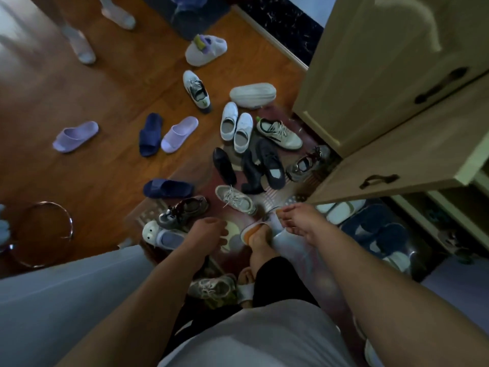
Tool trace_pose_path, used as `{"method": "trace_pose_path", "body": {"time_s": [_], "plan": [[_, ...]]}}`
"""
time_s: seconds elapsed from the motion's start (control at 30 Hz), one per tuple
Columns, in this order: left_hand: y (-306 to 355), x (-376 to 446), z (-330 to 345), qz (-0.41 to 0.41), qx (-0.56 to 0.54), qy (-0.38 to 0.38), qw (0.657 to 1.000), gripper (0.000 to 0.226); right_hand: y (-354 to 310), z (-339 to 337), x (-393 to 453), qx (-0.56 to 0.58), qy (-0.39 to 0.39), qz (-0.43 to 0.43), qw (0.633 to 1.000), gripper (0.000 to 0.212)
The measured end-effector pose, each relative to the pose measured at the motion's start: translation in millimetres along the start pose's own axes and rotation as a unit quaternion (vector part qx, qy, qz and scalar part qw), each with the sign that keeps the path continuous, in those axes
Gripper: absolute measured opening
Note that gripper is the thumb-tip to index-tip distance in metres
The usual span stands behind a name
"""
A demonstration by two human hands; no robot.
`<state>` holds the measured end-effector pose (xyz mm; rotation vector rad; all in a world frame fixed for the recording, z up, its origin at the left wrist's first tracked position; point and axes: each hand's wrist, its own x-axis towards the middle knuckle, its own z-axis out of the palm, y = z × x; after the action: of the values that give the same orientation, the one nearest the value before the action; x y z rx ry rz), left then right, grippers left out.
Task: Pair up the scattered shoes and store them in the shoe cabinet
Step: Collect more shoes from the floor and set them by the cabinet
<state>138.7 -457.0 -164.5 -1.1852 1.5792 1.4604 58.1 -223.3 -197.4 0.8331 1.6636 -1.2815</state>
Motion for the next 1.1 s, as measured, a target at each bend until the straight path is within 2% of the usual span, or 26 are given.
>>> {"method": "trace_pose_path", "body": {"time_s": [0.13, 0.23, 0.3, 0.43, 0.53, 0.7, 0.83, 0.93, 1.03, 1.1], "plan": [[47, 51, 8, -0.004, 0.042, 0.015, 0.999, 0.012, -30, -5, 55, -0.007, 0.014, 0.05, 0.999, 0.029], [93, 80, 13, 0.047, 0.139, -0.002, 0.989, 0.016, -54, -10, 84, -0.031, 0.032, 0.072, 0.996, 0.029], [129, 103, 16, 0.079, 0.166, 0.01, 0.983, 0.018, -78, -10, 106, -0.03, 0.042, 0.079, 0.996, 0.025], [176, 132, 32, 0.054, 0.104, 0.016, 0.993, 0.016, -121, -5, 133, -0.038, 0.041, 0.048, 0.997, 0.029], [199, 160, 39, 0.031, 0.13, -0.023, 0.991, 0.017, -149, 5, 153, 0.021, 0.039, 0.059, 0.997, 0.024], [235, 222, 37, 0.035, 0.149, -0.049, 0.987, 0.021, -184, 23, 189, 0.086, 0.011, 0.086, 0.993, 0.021], [275, 293, 18, 0.015, 0.148, -0.042, 0.988, 0.017, -229, 32, 246, 0.146, 0.051, 0.102, 0.983, 0.02], [313, 357, -8, 0.014, 0.233, -0.094, 0.968, 0.015, -262, 47, 305, 0.194, 0.085, 0.136, 0.968, 0.033], [355, 432, -53, 0.073, 0.355, -0.105, 0.926, 0.013, -292, 83, 370, 0.141, 0.108, 0.156, 0.972, 0.026], [378, 469, -85, 0.103, 0.396, -0.077, 0.909, 0.016, -317, 112, 403, 0.065, 0.09, 0.156, 0.981, 0.018]]}}
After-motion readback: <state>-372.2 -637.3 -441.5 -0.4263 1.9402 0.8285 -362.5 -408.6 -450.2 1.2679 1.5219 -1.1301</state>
